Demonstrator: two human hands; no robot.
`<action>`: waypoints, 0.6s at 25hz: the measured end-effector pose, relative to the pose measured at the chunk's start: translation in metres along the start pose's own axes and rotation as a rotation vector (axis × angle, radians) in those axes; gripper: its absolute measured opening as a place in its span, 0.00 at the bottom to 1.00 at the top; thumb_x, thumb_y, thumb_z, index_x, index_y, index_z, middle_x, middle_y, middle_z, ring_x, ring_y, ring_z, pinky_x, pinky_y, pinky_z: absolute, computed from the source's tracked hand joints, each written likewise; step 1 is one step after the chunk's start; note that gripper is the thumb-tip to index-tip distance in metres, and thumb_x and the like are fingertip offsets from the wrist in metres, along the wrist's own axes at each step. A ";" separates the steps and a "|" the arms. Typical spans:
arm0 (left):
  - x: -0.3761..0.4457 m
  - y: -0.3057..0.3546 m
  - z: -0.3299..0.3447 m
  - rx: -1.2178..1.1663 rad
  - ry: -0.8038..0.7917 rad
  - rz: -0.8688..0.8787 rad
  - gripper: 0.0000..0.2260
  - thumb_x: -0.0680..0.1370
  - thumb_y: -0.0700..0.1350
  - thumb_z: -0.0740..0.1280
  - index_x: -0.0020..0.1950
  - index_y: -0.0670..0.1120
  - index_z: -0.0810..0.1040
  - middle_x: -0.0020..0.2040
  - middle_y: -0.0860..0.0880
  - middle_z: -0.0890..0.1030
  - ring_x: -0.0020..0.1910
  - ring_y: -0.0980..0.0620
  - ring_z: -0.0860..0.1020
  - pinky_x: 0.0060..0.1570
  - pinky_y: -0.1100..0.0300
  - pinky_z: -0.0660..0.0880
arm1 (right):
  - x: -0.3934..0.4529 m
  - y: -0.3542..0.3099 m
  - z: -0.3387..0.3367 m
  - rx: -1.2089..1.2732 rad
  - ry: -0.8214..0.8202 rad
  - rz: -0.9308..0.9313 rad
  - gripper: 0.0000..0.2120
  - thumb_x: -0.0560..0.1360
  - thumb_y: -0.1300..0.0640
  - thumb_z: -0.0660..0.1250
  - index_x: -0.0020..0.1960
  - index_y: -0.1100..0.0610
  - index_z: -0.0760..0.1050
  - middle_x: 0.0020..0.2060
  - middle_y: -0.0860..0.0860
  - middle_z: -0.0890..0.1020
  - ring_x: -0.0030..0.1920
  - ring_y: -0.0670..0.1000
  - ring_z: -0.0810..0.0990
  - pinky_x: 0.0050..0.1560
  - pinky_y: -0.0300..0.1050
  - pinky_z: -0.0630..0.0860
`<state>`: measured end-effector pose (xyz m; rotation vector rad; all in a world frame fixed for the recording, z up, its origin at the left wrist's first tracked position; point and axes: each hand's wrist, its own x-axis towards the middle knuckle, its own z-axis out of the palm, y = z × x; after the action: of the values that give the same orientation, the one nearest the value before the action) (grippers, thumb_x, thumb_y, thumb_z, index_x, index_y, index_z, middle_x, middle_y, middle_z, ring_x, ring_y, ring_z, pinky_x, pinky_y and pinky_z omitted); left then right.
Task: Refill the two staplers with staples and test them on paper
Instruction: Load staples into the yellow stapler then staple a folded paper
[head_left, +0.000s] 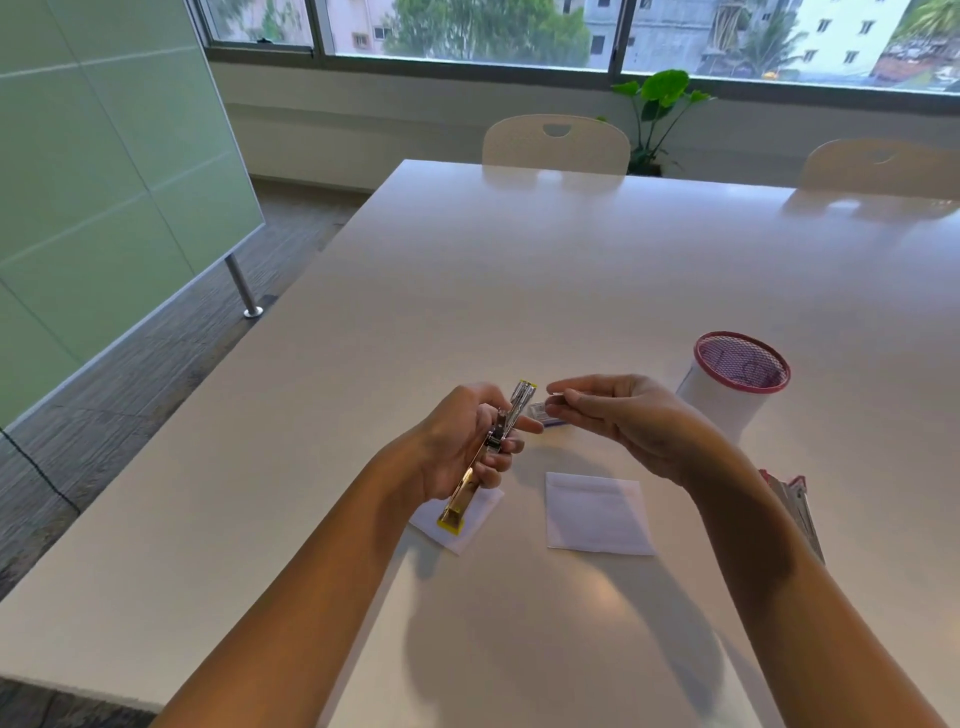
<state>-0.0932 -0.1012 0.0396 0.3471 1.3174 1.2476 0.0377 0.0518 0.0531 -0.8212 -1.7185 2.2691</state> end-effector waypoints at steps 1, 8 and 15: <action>0.001 0.000 0.001 0.007 -0.007 0.000 0.19 0.77 0.46 0.53 0.60 0.37 0.74 0.33 0.49 0.67 0.26 0.55 0.60 0.19 0.66 0.59 | -0.001 0.001 0.000 0.013 0.016 -0.014 0.07 0.78 0.68 0.65 0.54 0.66 0.79 0.45 0.61 0.86 0.44 0.50 0.87 0.46 0.35 0.82; 0.007 -0.002 0.007 0.056 -0.051 0.004 0.21 0.77 0.45 0.53 0.64 0.36 0.73 0.34 0.48 0.68 0.26 0.55 0.62 0.20 0.66 0.60 | 0.005 0.010 0.006 -0.340 0.122 -0.271 0.06 0.76 0.65 0.70 0.45 0.57 0.83 0.37 0.51 0.87 0.41 0.49 0.86 0.47 0.39 0.82; 0.008 -0.002 0.011 0.129 -0.084 0.018 0.20 0.77 0.44 0.52 0.62 0.37 0.74 0.34 0.48 0.68 0.26 0.55 0.63 0.22 0.65 0.61 | -0.005 0.016 0.018 -0.733 0.209 -0.452 0.05 0.77 0.61 0.70 0.48 0.54 0.84 0.39 0.44 0.86 0.38 0.37 0.83 0.35 0.26 0.72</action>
<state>-0.0845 -0.0908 0.0368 0.4986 1.3277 1.1538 0.0354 0.0289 0.0430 -0.6454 -2.3483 1.2152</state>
